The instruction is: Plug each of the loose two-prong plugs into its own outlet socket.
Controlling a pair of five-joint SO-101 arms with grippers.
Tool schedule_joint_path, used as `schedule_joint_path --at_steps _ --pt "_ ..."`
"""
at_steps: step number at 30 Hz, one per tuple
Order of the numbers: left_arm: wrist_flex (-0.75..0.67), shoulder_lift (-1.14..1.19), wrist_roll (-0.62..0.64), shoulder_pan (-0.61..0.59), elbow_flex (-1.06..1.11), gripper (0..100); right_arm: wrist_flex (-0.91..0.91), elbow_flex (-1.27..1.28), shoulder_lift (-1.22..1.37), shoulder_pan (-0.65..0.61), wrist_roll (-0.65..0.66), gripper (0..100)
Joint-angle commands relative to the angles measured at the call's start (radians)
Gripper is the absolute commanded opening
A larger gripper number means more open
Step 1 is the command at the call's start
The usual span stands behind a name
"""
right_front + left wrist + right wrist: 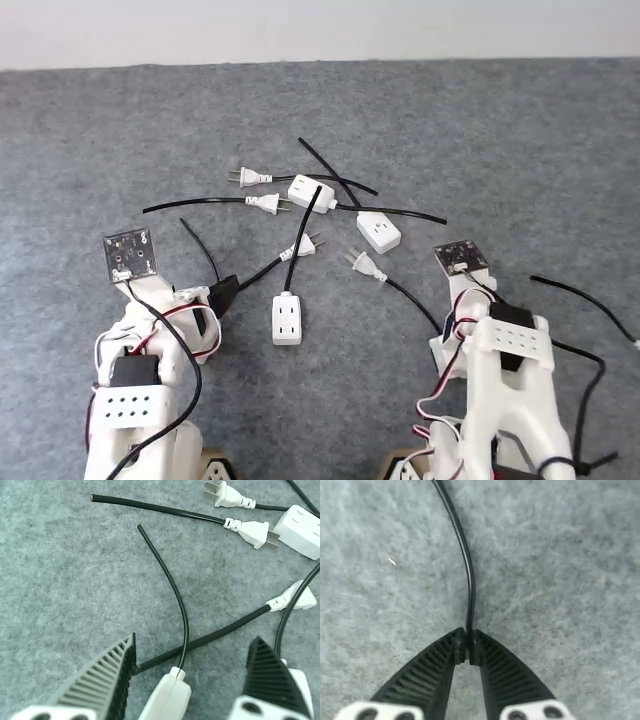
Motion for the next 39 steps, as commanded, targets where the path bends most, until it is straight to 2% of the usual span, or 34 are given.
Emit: schedule_joint_path --at_steps 1,3,6,12,16,22,27,34,39 --pt "-0.021 -0.012 -0.006 0.002 -0.002 33 0.087 -0.112 -0.068 0.047 0.012 1.0" --pt "-0.021 -0.012 -0.006 0.002 -0.002 33 0.131 -0.167 -0.122 0.085 0.015 1.0" --pt "-0.021 -0.012 -0.006 0.0 -0.002 33 0.213 -0.242 -0.234 0.133 0.095 1.0" --pt "-0.023 -0.012 -0.006 -0.002 -0.002 33 0.409 -0.405 -0.503 0.139 0.206 1.0" --pt "-0.021 -0.012 -0.006 -0.002 -0.001 33 0.527 -0.559 -0.608 0.139 0.209 1.0" --pt "-0.02 -0.012 -0.006 -0.002 -0.001 33 0.668 -0.735 -0.591 0.143 0.207 1.0" --pt "-0.018 -0.014 -0.006 -0.003 -0.001 33 0.63 -0.744 -0.526 0.113 0.112 1.3" --pt "-0.018 -0.014 -0.006 -0.003 -0.001 33 0.483 -0.738 -0.325 -0.074 -0.064 1.3" --pt "-0.017 -0.014 -0.006 -0.003 -0.001 33 0.403 -0.74 -0.189 -0.154 -0.11 1.4"
